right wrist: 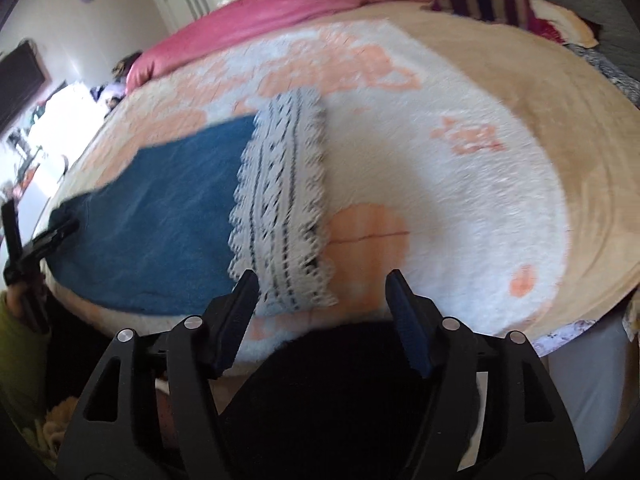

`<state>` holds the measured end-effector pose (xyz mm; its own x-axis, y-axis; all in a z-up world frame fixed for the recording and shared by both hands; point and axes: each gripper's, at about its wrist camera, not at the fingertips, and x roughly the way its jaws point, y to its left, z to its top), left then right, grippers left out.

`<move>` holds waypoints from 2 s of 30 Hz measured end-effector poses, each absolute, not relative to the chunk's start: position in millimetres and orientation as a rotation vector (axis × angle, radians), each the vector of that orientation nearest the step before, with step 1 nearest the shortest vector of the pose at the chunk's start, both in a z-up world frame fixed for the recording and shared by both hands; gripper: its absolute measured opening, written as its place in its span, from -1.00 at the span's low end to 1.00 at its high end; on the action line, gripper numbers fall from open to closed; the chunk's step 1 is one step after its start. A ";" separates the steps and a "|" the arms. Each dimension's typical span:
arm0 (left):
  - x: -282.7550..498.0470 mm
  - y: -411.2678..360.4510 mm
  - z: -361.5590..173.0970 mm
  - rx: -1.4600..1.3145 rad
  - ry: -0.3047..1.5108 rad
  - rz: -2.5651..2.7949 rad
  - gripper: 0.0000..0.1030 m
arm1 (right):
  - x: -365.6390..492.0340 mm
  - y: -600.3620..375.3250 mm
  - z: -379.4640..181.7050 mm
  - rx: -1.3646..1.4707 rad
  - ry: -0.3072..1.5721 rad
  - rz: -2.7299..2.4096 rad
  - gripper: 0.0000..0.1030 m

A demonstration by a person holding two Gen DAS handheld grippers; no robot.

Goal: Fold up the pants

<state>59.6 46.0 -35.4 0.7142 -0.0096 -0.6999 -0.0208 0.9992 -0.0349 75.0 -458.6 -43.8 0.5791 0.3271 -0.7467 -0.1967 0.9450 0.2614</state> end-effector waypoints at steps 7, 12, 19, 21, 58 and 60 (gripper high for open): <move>40.9 31.9 -10.0 -0.080 0.716 -0.006 0.74 | 74.6 -415.2 -19.5 0.110 0.793 0.398 0.40; 48.9 -23.0 -17.4 -0.006 0.734 -0.126 0.79 | 84.7 -317.4 -26.0 -0.083 0.827 0.583 0.48; 77.8 -17.0 -58.5 0.096 0.837 -0.015 0.88 | 115.2 -248.6 -43.9 -0.314 0.868 0.560 0.62; 74.2 10.8 -58.6 -0.005 0.827 -0.008 0.88 | 125.1 -255.4 -53.6 -0.315 0.911 0.529 0.62; 42.7 -40.2 6.2 -0.034 0.737 -0.225 0.91 | 72.5 -429.5 -30.9 0.193 0.835 0.336 0.81; 45.5 -48.0 7.2 -0.025 0.744 -0.242 0.91 | 70.3 -427.6 -31.0 0.195 0.834 0.345 0.81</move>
